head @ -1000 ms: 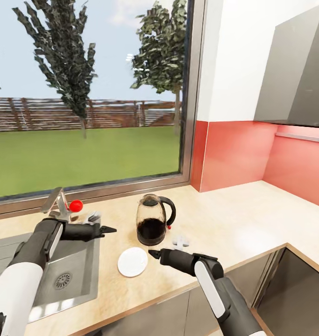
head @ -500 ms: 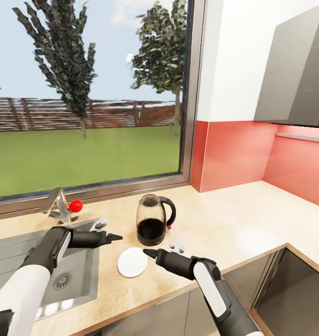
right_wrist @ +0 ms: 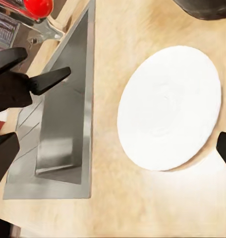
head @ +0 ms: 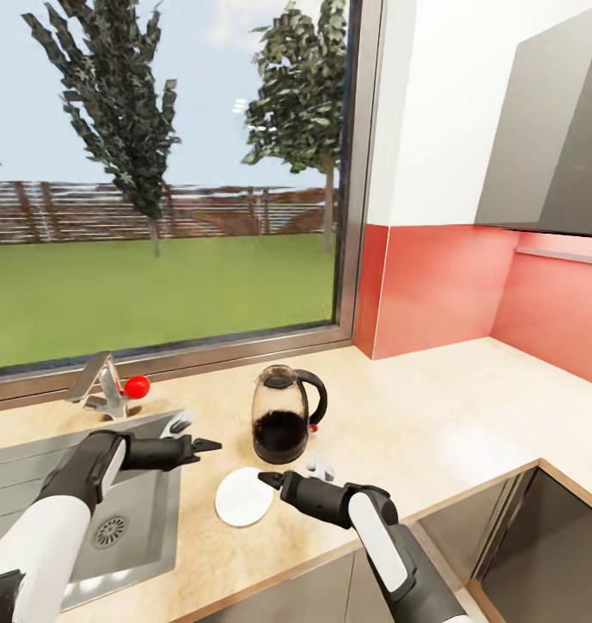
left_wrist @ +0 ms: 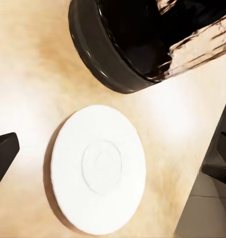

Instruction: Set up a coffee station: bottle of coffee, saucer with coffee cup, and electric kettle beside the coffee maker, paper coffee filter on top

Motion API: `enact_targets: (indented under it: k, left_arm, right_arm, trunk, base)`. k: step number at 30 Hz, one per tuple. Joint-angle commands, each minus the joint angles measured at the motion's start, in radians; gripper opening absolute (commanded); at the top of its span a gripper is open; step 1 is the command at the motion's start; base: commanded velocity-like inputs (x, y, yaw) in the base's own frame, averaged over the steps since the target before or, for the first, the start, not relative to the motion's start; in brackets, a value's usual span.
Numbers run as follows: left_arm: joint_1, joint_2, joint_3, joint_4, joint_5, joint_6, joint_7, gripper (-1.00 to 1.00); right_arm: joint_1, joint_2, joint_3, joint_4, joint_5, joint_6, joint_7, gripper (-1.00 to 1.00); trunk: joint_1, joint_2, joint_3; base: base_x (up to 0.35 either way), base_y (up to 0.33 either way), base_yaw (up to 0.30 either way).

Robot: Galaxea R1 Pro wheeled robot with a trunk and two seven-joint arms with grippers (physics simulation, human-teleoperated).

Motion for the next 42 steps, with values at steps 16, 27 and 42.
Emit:
enact_targets:
  k: [16,27,42]
  left_arm:
    - [-0.001,0.001,0.017,0.060,-0.009,0.007,-0.007,1.00]
    - [0.008,0.000,0.016,0.135,-0.011,0.007,-0.006,1.00]
    - [0.027,0.000,0.016,0.151,-0.014,0.006,-0.005,1.00]
  right_arm:
    - [0.000,0.000,-0.001,0.127,-0.001,0.002,-0.028,1.00]
    - [0.000,0.000,-0.001,0.141,-0.001,0.002,-0.027,1.00]
    - [0.000,0.000,-0.001,0.144,-0.001,0.002,-0.026,1.00]
  trunk:
    - [0.000,-0.001,0.000]
    - [0.000,-0.001,0.000]
    - [0.000,-0.001,0.000]
  base:
    - [0.001,0.000,0.000]
    - [0.000,0.000,0.000]
    - [0.080,0.056,0.000]
